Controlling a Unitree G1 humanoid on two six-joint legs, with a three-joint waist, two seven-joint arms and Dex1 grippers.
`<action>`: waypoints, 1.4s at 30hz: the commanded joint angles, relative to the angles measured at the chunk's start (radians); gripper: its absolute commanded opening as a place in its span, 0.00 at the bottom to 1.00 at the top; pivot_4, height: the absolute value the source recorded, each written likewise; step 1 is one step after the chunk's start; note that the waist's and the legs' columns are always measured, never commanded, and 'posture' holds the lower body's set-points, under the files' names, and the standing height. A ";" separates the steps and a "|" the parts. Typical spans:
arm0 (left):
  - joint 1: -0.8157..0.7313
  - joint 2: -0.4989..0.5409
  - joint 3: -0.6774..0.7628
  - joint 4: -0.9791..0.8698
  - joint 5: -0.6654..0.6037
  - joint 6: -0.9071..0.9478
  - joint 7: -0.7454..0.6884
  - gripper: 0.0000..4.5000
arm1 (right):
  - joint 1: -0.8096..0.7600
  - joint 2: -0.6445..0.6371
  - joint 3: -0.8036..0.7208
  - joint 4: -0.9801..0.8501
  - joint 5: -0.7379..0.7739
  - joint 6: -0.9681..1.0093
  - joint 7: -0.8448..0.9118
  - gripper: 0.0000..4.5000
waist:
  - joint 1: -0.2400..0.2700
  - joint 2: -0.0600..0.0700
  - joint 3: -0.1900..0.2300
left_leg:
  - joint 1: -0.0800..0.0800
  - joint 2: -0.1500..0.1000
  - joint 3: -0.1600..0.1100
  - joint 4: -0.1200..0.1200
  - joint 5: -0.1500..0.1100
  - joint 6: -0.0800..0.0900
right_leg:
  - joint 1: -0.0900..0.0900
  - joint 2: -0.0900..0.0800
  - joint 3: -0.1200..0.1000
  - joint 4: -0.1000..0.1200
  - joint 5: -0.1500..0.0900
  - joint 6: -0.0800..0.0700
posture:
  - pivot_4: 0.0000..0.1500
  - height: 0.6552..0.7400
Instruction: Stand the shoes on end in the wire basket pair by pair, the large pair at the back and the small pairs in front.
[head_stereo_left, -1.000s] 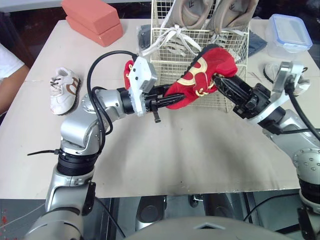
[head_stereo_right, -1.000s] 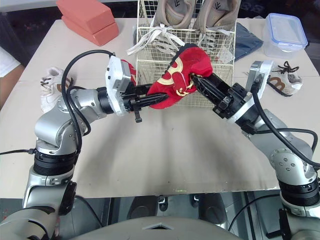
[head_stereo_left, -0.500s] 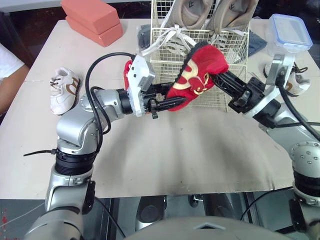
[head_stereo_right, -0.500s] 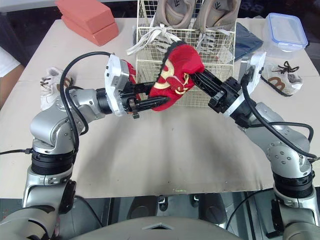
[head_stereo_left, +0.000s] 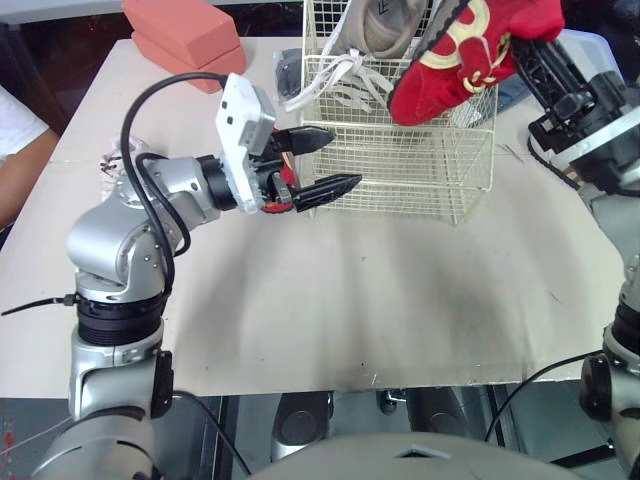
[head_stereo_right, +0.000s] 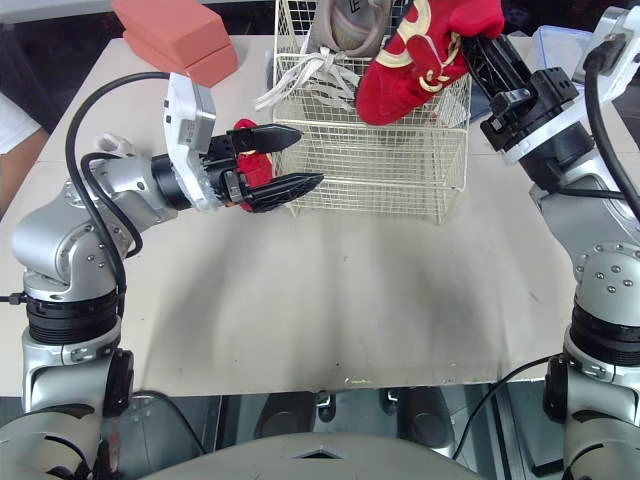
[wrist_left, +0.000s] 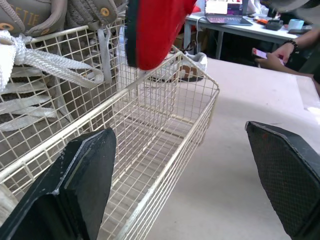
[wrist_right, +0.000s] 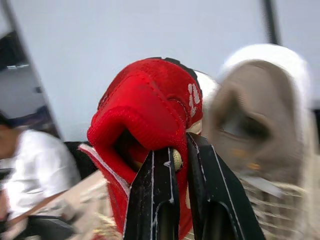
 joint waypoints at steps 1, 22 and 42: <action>-0.025 0.022 0.044 -0.052 -0.036 0.010 0.014 0.99 | -0.027 -0.009 -0.008 0.022 -0.087 0.001 -0.023 0.00 | 0.000 0.000 0.000 | 0.000 0.000 0.000 0.000 0.000 0.000 | 0.000 0.000 0.000 0.000 0.000 0.000 | 1.00 0.36; 0.007 0.052 0.110 -0.127 -0.053 0.008 0.116 0.99 | -0.049 0.043 0.048 0.087 -0.202 0.292 -0.112 0.00 | 0.000 0.000 0.000 | 0.000 0.000 0.000 -0.001 0.000 0.000 | 0.000 0.000 0.000 0.000 0.000 0.000 | 1.00 0.36; 0.045 0.082 0.151 -0.034 -0.018 -0.072 0.083 1.00 | -0.028 -0.107 -0.020 0.048 -0.283 0.285 0.116 0.98 | -0.001 0.000 0.000 | 0.000 0.000 0.000 -0.003 0.000 0.000 | -0.001 0.001 0.000 -0.001 0.000 0.000 | 1.00 0.36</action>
